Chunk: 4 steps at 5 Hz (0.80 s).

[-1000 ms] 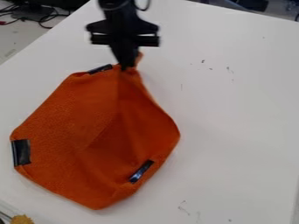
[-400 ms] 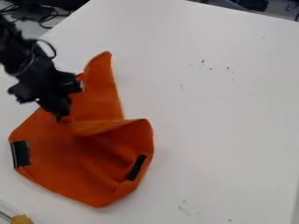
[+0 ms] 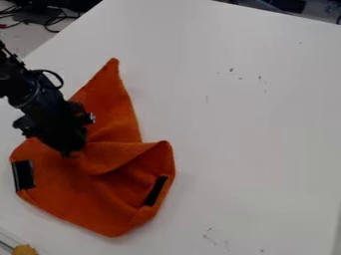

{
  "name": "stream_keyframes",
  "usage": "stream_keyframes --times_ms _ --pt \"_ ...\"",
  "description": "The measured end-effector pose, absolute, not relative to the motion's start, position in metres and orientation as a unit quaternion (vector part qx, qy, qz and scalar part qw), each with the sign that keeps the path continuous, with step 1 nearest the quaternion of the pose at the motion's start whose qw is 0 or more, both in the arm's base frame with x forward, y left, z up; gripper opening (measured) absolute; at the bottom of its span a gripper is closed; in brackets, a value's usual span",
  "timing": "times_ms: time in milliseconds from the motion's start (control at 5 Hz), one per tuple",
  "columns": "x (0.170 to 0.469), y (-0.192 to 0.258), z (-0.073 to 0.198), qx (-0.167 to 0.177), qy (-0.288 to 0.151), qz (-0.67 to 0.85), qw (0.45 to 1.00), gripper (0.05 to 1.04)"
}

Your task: Fold the cloth from top right to bottom left

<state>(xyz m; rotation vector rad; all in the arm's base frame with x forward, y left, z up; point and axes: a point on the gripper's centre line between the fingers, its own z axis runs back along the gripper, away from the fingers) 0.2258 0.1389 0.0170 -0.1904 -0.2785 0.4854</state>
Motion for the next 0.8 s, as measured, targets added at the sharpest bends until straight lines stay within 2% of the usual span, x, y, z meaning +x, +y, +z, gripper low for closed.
stream_keyframes --times_ms 200,400,600,800 --pt "0.229 0.137 0.023 -0.067 -0.109 0.214 0.968 0.912" --pt "0.234 0.136 0.053 -0.009 -0.092 0.183 0.979 1.009" --pt "0.251 0.124 0.082 0.049 -0.075 0.125 0.988 1.004" --pt "0.272 0.104 0.102 0.07 -0.071 0.038 0.994 1.0"
